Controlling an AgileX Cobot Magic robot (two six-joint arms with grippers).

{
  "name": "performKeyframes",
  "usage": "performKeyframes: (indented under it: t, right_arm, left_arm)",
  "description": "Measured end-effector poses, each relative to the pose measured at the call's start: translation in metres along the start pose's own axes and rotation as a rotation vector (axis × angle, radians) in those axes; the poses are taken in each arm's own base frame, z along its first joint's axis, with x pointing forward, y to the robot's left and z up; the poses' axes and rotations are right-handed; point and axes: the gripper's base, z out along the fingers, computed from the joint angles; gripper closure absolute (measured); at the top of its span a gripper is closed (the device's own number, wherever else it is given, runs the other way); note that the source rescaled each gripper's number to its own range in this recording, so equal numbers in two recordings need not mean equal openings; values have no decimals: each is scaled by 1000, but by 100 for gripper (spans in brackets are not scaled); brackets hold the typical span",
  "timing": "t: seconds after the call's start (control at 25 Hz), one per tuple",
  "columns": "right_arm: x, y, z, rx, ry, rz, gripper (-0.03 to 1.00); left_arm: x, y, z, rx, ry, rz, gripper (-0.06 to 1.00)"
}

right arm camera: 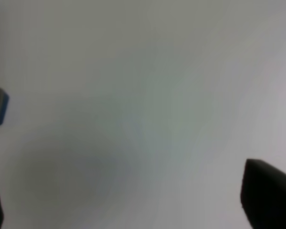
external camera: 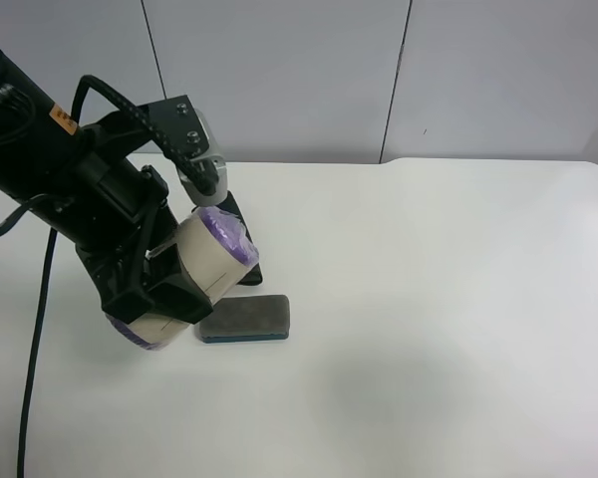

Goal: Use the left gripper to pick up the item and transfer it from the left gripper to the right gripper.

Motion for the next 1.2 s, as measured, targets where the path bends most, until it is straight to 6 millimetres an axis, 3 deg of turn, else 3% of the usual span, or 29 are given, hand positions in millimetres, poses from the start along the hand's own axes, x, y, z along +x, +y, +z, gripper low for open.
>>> performKeyframes:
  t: [0.24,0.52,0.72,0.88,1.04,1.2]
  right_arm:
    - [-25,15,45,-208,147,88,-3]
    - [-46,35,88,-484,213,199,-3]
    - [-58,44,109,-647,200,289,-3]
    - [-65,47,125,-720,189,360,-3]
    - [-66,49,139,-786,231,414,-3]
    - [-65,52,150,-848,279,439,-3]
  left_arm:
    - [-2,0,-2,3,-1,31,94]
    - [-28,7,-27,-53,-56,104,94]
    - [-29,6,-29,-67,-30,144,94]
    - [-32,-8,-24,-79,23,264,94]
    - [-37,-23,-20,-98,46,356,94]
    - [-42,-26,-19,-127,12,382,94]
